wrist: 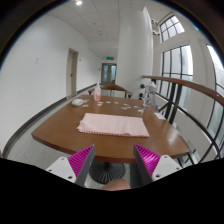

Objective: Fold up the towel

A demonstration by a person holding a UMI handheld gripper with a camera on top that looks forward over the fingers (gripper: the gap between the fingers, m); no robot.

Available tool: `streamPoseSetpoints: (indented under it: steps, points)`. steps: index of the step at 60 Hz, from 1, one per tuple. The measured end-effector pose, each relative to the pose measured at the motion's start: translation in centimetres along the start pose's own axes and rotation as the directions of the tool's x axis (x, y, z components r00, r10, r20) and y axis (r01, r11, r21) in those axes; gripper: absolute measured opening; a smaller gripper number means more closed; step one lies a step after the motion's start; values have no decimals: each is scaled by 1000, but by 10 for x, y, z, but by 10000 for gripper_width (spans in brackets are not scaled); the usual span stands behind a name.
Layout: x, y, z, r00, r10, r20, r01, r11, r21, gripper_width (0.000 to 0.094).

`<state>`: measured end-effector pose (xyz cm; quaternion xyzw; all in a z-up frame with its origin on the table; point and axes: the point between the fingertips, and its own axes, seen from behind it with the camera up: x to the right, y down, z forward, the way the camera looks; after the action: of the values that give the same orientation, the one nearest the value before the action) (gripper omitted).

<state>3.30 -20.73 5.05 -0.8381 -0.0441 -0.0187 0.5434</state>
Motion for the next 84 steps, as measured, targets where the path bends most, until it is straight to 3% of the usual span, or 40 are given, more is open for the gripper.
streamPoseSetpoints:
  steps: [16, 25, 32, 41, 46, 60, 65, 70, 76, 84]
  points:
    - [-60, -32, 68, 994, -27, 103, 31, 999, -42, 775]
    - [-113, -60, 122, 982, -34, 185, 48, 996, -72, 689]
    - [-131, -62, 171, 983, -24, 184, 49, 991, -128, 614]
    - [-137, -41, 203, 981, -32, 190, 74, 973, -218, 443]
    - [-134, -42, 206, 983, -21, 180, 61, 974, -219, 46]
    - [-129, -47, 207, 988, -50, 144, 77, 980, -183, 3]
    - [-116, -69, 199, 990, -31, 138, 49, 990, -129, 2]
    - [-81, -100, 188, 996, -31, 86, 35, 998, -52, 1]
    - [-21, -118, 177, 1000, 13, 16, -13, 1000, -22, 2]
    - [71, -87, 185, 992, 59, -110, -68, 995, -79, 3]
